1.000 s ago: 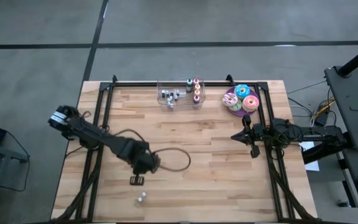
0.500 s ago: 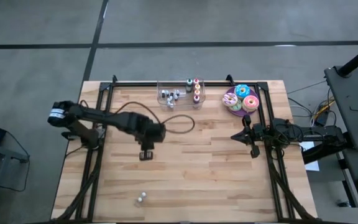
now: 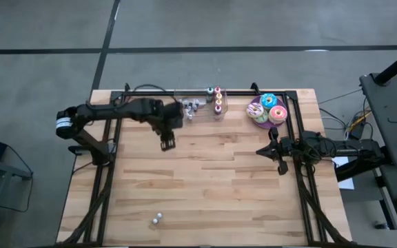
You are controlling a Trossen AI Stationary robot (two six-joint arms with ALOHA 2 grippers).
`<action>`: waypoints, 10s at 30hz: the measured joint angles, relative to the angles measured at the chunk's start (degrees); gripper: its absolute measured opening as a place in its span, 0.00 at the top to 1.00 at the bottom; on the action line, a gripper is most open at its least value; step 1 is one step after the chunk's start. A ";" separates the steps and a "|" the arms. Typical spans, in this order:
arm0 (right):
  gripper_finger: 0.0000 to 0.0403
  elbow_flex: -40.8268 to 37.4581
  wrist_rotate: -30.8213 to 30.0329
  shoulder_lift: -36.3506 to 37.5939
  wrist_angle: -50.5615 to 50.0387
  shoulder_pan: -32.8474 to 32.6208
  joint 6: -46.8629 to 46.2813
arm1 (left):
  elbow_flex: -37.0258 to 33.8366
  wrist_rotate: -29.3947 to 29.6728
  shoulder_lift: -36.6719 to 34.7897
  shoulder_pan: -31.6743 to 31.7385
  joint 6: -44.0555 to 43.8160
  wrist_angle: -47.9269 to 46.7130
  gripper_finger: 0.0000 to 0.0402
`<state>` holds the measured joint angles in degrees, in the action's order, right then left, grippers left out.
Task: Pick & Place food coloring
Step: Put the top small green food coloring bottle into the transparent bin, then put the small red food coloring bottle into the transparent bin
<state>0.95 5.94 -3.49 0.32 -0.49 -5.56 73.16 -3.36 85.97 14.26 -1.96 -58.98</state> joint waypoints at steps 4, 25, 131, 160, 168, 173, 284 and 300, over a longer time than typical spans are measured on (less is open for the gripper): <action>0.98 0.00 0.00 0.02 0.01 -0.01 0.00 | 2.88 -0.04 1.31 4.77 0.03 -0.34 0.90; 0.98 0.00 0.02 0.00 0.00 0.00 0.00 | 28.54 -0.03 20.90 15.40 1.98 -3.61 0.90; 0.98 0.00 -0.02 0.00 0.01 0.00 0.00 | 48.42 4.50 44.27 15.78 13.64 -11.41 0.79; 0.98 0.00 0.02 0.00 0.02 0.00 0.00 | 61.37 -1.85 42.21 7.99 10.41 -21.88 0.79; 0.98 0.00 0.00 -0.02 0.01 0.00 0.00 | 54.72 -3.01 38.92 4.18 9.78 -19.14 0.79; 0.98 0.00 0.04 0.02 0.02 -0.02 0.00 | 44.66 -3.41 33.44 1.68 7.75 -13.89 0.79; 0.98 0.00 0.01 0.00 0.01 -0.01 0.00 | 2.65 0.04 17.38 -53.00 -78.04 7.39 0.79; 0.98 0.00 0.01 0.00 0.02 -0.01 0.00 | 2.65 -0.72 20.30 -53.38 -77.69 9.01 0.79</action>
<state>0.95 5.94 -3.49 0.34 -0.51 -5.56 75.81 -4.08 106.26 -39.11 -79.66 -49.97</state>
